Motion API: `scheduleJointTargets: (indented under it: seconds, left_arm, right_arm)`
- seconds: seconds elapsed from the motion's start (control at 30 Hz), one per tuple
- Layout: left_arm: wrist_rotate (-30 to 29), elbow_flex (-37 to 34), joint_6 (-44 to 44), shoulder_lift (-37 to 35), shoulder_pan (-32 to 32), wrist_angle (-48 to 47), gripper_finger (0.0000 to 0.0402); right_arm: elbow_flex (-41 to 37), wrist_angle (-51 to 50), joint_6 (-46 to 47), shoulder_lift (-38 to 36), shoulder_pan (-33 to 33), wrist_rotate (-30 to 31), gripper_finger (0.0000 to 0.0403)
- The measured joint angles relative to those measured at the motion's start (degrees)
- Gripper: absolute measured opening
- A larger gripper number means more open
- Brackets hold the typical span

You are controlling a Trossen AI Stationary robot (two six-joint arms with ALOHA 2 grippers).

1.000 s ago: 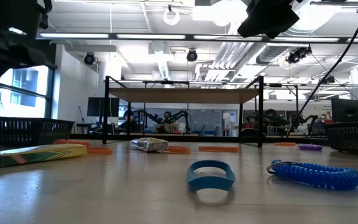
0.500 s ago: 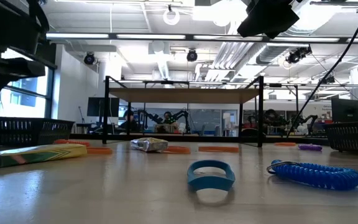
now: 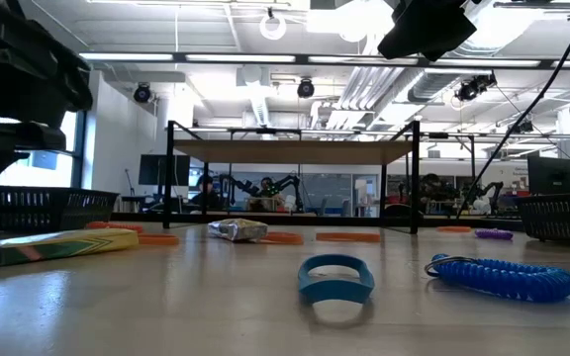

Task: Pick & Place Office Desk Supplies
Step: Put the violet spring keychain into the top left black bin

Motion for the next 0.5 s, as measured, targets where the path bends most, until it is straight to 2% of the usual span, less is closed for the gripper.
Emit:
scheduleJointTargets:
  seconds: [0.27,0.5]
  left_arm:
    - [0.6,-0.3,0.7,0.1,0.2,1.3,0.0107]
    - [0.7,-0.3,3.8,0.2,0.2,1.7,0.0024]
  right_arm:
    - [0.0,0.0,-0.4,0.0,0.0,0.0,0.0224]
    - [0.0,0.0,-0.4,0.0,0.0,0.0,0.0224]
